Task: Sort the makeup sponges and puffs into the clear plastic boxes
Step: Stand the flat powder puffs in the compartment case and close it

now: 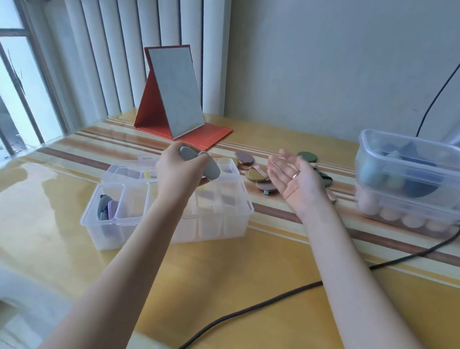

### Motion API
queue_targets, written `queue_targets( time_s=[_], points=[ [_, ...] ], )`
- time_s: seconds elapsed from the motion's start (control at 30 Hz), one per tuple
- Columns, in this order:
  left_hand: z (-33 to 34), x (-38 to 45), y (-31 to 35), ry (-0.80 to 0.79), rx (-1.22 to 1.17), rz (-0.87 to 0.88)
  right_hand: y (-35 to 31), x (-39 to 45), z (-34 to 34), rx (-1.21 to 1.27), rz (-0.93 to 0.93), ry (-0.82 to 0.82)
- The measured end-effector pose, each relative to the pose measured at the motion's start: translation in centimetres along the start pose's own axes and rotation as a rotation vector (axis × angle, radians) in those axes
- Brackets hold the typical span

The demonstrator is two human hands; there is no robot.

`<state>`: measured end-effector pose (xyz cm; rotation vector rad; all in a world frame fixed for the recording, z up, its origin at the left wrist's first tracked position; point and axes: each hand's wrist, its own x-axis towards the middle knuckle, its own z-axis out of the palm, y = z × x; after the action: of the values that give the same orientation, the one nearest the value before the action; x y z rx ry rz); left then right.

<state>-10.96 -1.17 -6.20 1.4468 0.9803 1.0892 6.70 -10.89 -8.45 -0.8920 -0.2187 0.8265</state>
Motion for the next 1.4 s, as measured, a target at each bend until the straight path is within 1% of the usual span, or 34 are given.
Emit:
queue_targets(
  time_s=[0.1,0.17,0.23,0.3,0.37,0.4,0.47,0.5,0.53,0.67,0.8,0.83,0.87,0.93,0.97,1.03,1.13,1.23,1.4],
  points=[
    [-1.3,0.3,1.1,0.016,-0.112,-0.052,0.9,-0.6,0.8,-0.166,0.001,-0.019],
    [-2.8,1.0,1.8,0.052,-0.131,-0.003,1.4,-1.3,1.9,-0.383,-0.066,-0.072],
    [-4.2,1.8,2.2,0.057,-0.096,0.037,2.2,-2.0,3.6,-0.667,-0.190,-0.173],
    [-5.3,2.4,2.3,-0.016,-0.065,0.012,3.1,-2.9,5.7,-0.921,-0.288,-0.319],
    [-6.1,2.7,2.2,-0.167,-0.105,-0.048,4.2,-3.8,7.6,-1.167,-0.300,-0.466],
    [-6.5,2.7,2.1,-0.245,-0.122,-0.063,4.7,-3.9,8.1,-1.351,-0.309,-0.489],
    [-7.2,2.7,1.6,-0.341,-0.086,-0.042,5.3,-4.1,8.4,-1.731,-0.377,-0.455],
    [-7.6,2.8,1.4,-0.359,-0.066,-0.025,5.4,-4.2,8.2,-1.825,-0.393,-0.444],
    [-7.9,2.8,1.3,-0.362,-0.058,-0.015,5.3,-4.1,7.9,-1.860,-0.380,-0.442],
    [-8.5,2.8,0.8,-0.353,-0.055,-0.013,4.3,-3.9,7.6,-1.882,-0.262,-0.420],
    [-8.3,2.5,0.4,-0.400,-0.067,0.021,3.4,-4.2,7.7,-1.894,-0.253,-0.336],
    [-8.2,2.6,0.3,-0.397,-0.084,0.026,3.4,-4.0,7.9,-1.845,-0.260,-0.325],
    [-8.2,2.7,0.1,-0.391,-0.094,0.030,3.5,-3.8,8.2,-1.730,-0.276,-0.334],
    [-8.0,2.8,0.0,-0.389,-0.088,0.059,4.3,-3.2,9.4,-1.410,-0.302,-0.405],
    [-8.0,2.8,-0.2,-0.394,-0.082,0.080,4.8,-3.1,10.1,-1.298,-0.288,-0.451],
    [-8.1,2.9,-0.3,-0.385,-0.072,0.130,6.1,-2.6,11.1,-1.201,-0.276,-0.495],
    [-9.7,4.0,-0.5,-0.321,0.000,0.194,7.5,-1.6,10.9,-1.193,-0.320,-0.513],
    [-11.1,5.1,-0.9,-0.347,0.055,0.190,7.7,-1.4,10.3,-1.232,-0.325,-0.547],
    [-10.2,3.8,-1.8,-0.311,0.080,0.261,6.8,-2.1,9.8,-1.317,-0.318,-0.562]
  ],
)
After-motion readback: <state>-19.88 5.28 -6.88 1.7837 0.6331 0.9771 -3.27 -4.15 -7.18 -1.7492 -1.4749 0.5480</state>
